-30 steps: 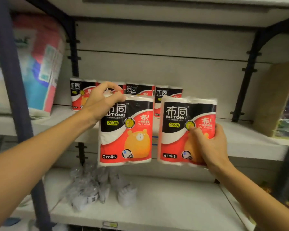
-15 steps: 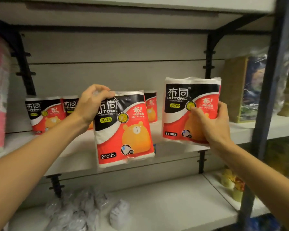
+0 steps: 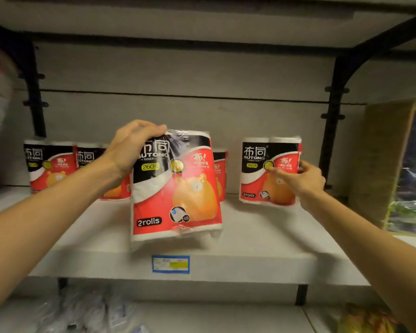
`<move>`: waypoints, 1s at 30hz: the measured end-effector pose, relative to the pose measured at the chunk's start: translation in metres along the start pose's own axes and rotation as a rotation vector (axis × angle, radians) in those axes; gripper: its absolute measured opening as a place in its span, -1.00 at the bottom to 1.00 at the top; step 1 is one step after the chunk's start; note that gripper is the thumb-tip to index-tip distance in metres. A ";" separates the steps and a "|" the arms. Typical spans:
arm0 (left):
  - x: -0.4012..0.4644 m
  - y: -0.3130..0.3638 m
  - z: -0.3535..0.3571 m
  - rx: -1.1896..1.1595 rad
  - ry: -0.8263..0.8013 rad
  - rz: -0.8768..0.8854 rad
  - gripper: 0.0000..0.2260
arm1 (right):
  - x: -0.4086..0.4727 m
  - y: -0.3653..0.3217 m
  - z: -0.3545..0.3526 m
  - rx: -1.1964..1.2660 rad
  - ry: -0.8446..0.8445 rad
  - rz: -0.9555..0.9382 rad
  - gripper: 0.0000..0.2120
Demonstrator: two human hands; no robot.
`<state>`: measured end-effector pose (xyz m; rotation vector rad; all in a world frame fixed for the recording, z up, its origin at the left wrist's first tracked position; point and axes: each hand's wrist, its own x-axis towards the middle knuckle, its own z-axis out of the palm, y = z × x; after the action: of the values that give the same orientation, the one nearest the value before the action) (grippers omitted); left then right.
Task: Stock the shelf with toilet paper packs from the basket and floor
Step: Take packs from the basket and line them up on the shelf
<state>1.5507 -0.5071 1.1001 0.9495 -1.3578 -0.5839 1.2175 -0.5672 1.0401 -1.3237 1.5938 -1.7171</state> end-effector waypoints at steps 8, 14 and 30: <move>0.008 -0.011 0.023 0.074 0.093 -0.002 -0.79 | 0.063 0.028 0.042 0.063 -0.247 0.110 -0.51; 0.001 -0.012 0.024 0.096 0.078 -0.018 -0.72 | 0.082 0.047 0.058 -0.085 -0.203 0.082 -0.31; -0.019 0.002 0.046 -0.090 -0.062 0.024 -0.77 | -0.083 -0.056 0.036 0.040 -0.659 -0.238 -0.39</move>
<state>1.5022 -0.5005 1.0889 0.8474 -1.3844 -0.6555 1.3000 -0.5034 1.0593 -1.8644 1.0500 -1.2180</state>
